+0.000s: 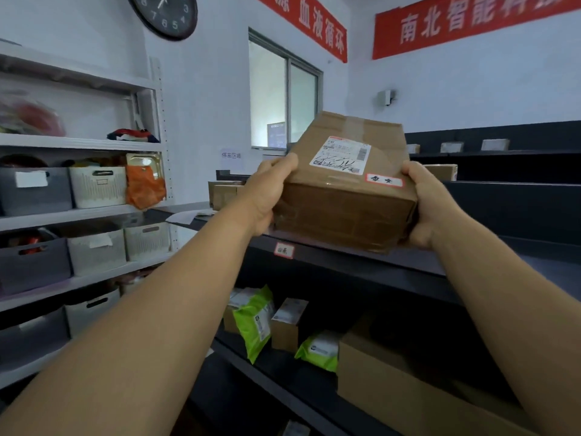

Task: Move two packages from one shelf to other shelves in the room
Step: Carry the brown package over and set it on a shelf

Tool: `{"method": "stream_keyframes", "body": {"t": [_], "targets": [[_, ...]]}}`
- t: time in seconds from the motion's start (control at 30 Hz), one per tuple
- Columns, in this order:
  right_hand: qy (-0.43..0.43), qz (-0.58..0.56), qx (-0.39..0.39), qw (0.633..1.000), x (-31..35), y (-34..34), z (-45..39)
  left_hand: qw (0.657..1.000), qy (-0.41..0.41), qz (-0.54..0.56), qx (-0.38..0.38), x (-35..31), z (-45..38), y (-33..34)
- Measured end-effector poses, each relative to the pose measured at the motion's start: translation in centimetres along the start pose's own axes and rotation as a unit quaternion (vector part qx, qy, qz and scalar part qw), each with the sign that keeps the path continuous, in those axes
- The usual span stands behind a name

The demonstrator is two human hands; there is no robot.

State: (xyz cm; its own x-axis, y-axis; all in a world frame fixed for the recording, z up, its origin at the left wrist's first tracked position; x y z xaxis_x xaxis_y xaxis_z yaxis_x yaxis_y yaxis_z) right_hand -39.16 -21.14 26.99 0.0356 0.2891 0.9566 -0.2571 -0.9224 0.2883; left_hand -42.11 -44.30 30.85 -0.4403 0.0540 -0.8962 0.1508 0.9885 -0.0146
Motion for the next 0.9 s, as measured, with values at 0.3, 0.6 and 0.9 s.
{"method": "stream_keyframes", "body": {"t": [0.3,0.6,0.9], "targets": [[-0.005,-0.021,-0.093,0.995,-1.0,1.8,-1.8,0.996,-0.007,0.003,0.094,3.2,-6.8,-0.5],[-0.040,-0.012,-0.146,0.988,-1.1,0.9,-3.7,0.994,-0.042,0.005,0.098,7.1,-10.5,0.3],[-0.011,0.060,-0.146,0.987,-0.7,2.6,-5.7,0.996,-0.063,-0.015,0.057,9.3,-12.8,-2.2]]}}
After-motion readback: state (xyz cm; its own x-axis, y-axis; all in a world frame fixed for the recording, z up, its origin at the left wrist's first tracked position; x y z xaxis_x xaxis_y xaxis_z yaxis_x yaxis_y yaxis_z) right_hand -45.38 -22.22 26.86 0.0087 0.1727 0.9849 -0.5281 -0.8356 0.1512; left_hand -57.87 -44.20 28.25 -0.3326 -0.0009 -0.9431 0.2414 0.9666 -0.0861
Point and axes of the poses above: each hand's wrist, its own z-axis away from the middle knuckle, its own y-axis out of the palm, x = y × z, the point moved 10 cm from there along -z, towards the middle knuckle, and after that the axes turned 6 degrees about y, right-handed, at the moved point
